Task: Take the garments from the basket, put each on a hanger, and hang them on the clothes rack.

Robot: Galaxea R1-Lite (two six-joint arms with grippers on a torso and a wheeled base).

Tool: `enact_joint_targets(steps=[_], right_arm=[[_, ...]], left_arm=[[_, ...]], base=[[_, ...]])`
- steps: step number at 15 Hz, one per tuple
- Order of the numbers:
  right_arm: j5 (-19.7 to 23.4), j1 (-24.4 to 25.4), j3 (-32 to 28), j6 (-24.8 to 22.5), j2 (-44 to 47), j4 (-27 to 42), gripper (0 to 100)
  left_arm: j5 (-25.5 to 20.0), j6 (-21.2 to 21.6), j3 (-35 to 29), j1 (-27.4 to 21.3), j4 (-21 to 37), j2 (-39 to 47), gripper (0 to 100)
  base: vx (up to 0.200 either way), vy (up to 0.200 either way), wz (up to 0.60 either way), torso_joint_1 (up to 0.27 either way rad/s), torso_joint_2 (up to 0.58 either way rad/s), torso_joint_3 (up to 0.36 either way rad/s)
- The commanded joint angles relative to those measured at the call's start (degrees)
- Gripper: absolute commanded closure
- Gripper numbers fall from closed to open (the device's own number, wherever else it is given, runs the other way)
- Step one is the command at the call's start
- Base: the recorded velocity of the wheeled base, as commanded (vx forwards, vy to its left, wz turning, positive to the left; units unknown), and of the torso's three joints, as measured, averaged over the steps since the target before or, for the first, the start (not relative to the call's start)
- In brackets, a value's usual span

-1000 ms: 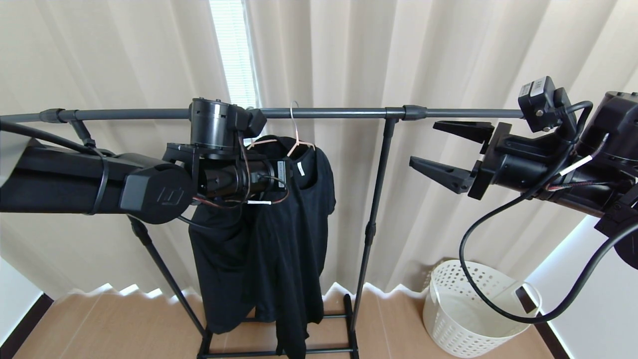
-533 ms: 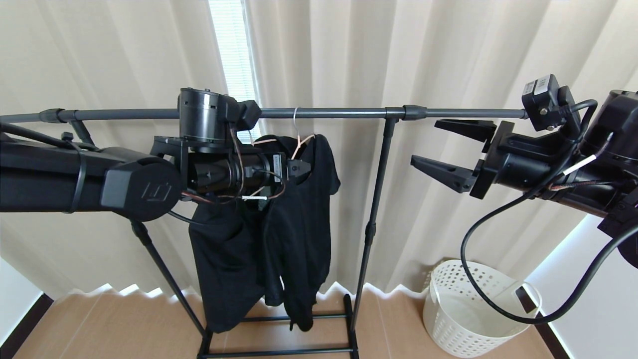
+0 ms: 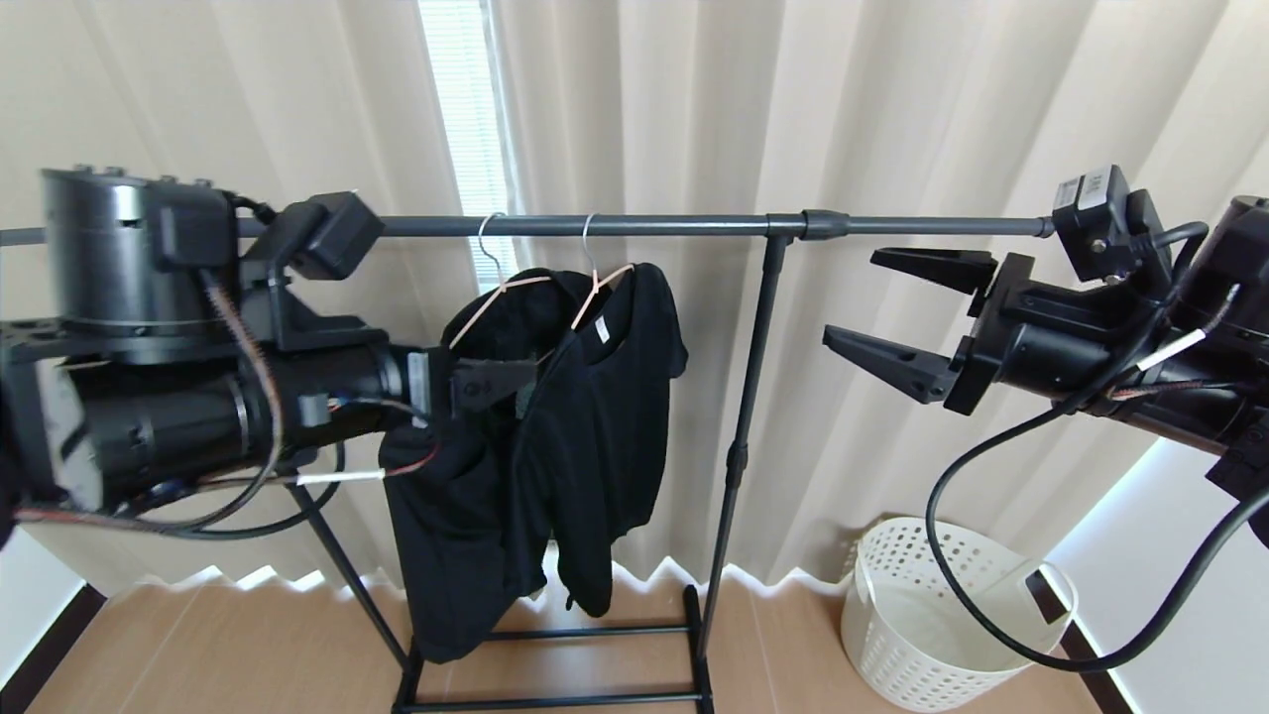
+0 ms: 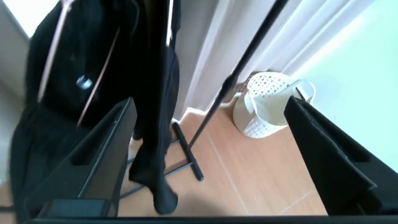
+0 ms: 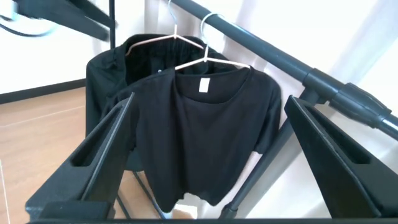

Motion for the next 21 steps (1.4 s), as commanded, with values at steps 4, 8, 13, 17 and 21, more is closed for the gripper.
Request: enact_joint_targets(steps=[4,8,13,17,21], right_arm=[[-1.25,-0.02,19.16,-0.35,-18.05,-7.07,0],[-6.00,-0.28,35.42,-0.61,-36.95,-0.74,0],[-10.31,-0.28,39.73,-0.26,-62.44,31.86,0],[-22.87,-2.48,41.22,-0.26,-78.52,46.72,0],[-32.19,-4.68,44.12,2.02,-87.84,53.40,0]], left_arm=[[-0.48,2.97,32.42,1.37,0.07,-35.68,0],[-0.74,3.41,50.00,-2.50,0.16,-53.44,0],[-0.74,1.74,52.29,-6.98,8.60,-69.96,0],[1.63,8.51,52.29,-1.01,10.88,-71.46,0],[1.37,8.78,52.29,9.54,11.32,-72.25,0]], base=[[0.000,0.000,0.00,0.000,0.00,0.000],[0.000,0.000,0.00,0.000,0.00,0.000],[0.000,0.000,0.00,0.000,0.00,0.000],[0.000,0.000,0.00,0.000,0.00,0.000],[0.000,0.000,0.00,0.000,0.00,0.000]])
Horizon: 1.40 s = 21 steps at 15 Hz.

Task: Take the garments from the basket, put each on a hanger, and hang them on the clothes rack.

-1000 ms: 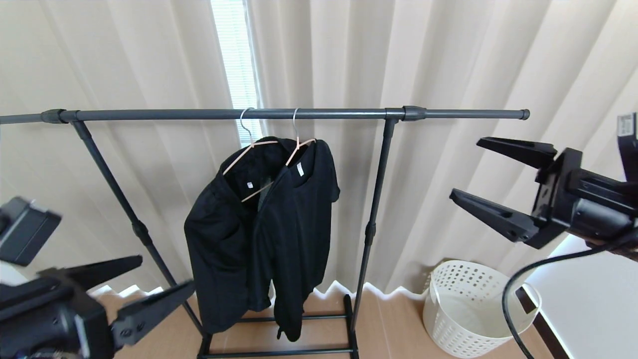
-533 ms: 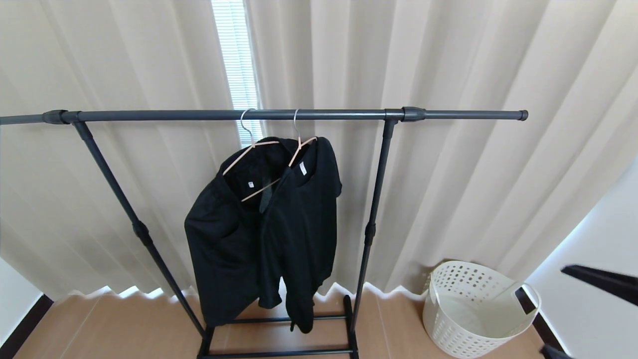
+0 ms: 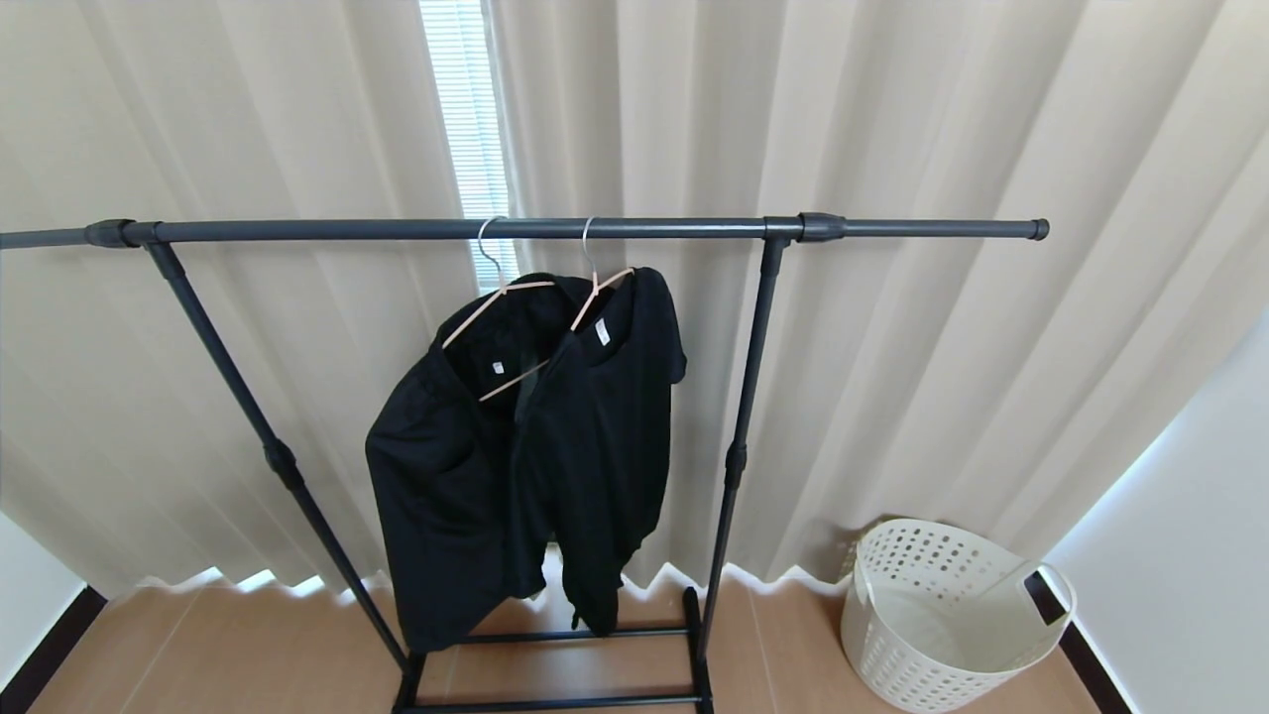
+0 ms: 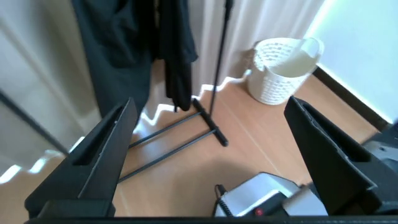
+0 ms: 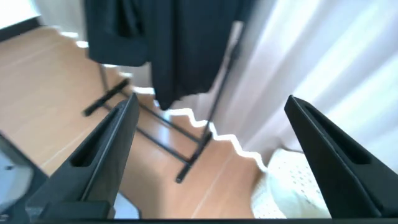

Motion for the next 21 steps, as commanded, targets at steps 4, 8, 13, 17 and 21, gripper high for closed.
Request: enact_joint_targets(steps=[4,8,13,17,21], right_arm=[[-4.29,-13.72,1.76,4.49,-6.99,1.29,0],[-4.47,-11.70,1.76,8.98,-10.33,1.29,0],[-4.47,-11.70,1.76,8.98,-10.33,1.29,0],[-4.47,-11.61,1.85,9.24,-10.33,1.21,0],[-4.47,-11.61,1.76,11.61,-10.33,1.21,0]], left_arm=[[-0.56,0.09,0.05,5.19,0.10,-6.68,0],[0.14,0.00,0.05,5.63,0.01,-7.12,0],[-0.03,0.79,0.05,17.76,0.10,-7.21,0],[-3.90,0.09,0.05,18.99,-0.87,-12.40,0],[-3.11,-0.62,0.05,18.99,-0.87,-12.31,0]], base=[[0.000,0.000,0.00,0.000,0.00,0.000],[0.000,0.000,0.00,0.000,0.00,0.000],[0.000,0.000,0.00,0.000,0.00,0.000],[0.000,0.000,0.00,0.000,0.00,0.000],[0.000,0.000,0.00,0.000,0.00,0.000]])
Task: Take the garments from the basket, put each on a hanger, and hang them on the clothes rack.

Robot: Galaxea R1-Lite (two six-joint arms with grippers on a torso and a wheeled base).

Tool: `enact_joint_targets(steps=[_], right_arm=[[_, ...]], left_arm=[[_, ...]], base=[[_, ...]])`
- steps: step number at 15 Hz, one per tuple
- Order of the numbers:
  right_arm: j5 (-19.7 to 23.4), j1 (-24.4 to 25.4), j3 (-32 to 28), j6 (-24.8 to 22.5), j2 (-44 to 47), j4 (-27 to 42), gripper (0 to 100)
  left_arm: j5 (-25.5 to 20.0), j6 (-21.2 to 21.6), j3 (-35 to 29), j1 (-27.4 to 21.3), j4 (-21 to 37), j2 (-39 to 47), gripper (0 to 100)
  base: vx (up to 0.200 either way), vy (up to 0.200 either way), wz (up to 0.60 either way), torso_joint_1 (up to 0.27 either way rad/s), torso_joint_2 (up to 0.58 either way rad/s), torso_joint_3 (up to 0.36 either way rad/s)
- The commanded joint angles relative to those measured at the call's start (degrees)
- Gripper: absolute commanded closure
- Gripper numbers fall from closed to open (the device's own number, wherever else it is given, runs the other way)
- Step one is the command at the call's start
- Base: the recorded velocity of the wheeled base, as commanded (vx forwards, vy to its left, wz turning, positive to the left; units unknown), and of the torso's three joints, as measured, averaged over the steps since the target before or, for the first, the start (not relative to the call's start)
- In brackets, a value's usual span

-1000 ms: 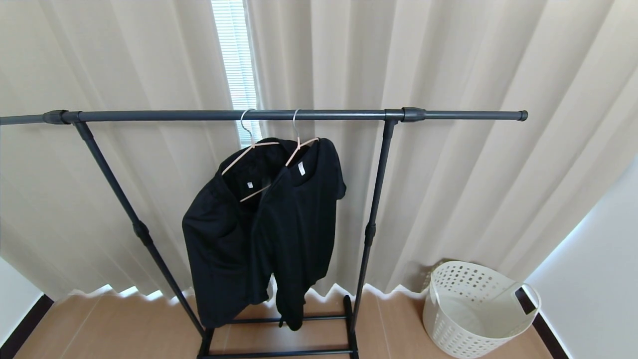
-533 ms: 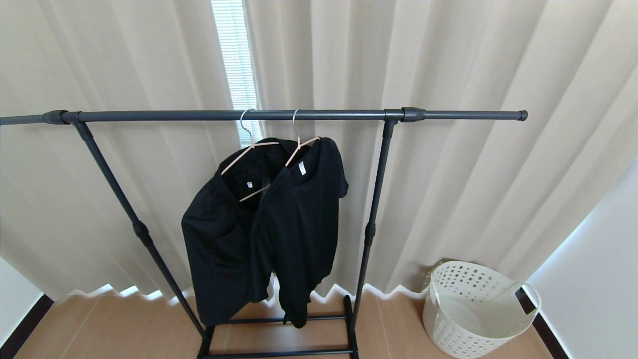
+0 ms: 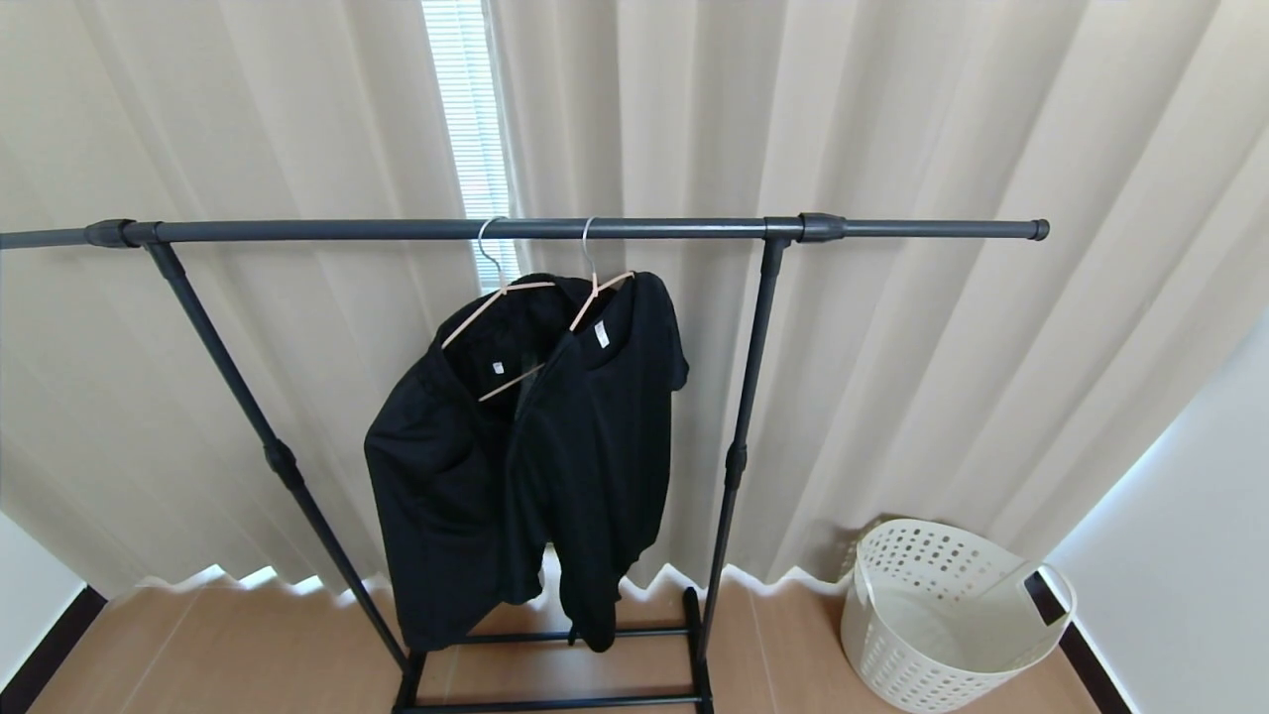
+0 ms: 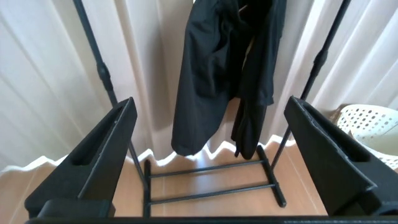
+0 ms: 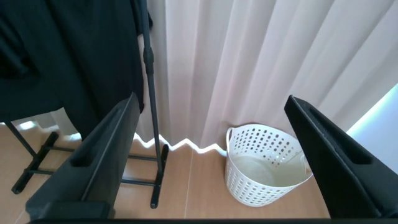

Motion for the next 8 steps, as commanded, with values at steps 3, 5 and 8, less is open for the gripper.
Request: enact_joint_targets(steps=[3,5,8], right_arm=[[0.02,0.04,-0.07,0.02,0.10,0.00,0],[0.02,0.04,-0.07,0.11,0.10,0.00,0],[0.02,0.04,-0.07,-0.07,0.10,0.00,0]], left_arm=[[0.02,-0.33,0.00,0.00,-0.02,-0.33,0],[0.02,-0.33,0.00,0.00,-0.02,-0.33,0],[0.02,-0.33,0.00,0.00,-0.02,-0.33,0]], base=[[0.000,0.000,0.00,0.000,0.00,0.000],[0.000,0.000,0.00,0.000,0.00,0.000],[0.000,0.000,0.00,0.000,0.00,0.000]])
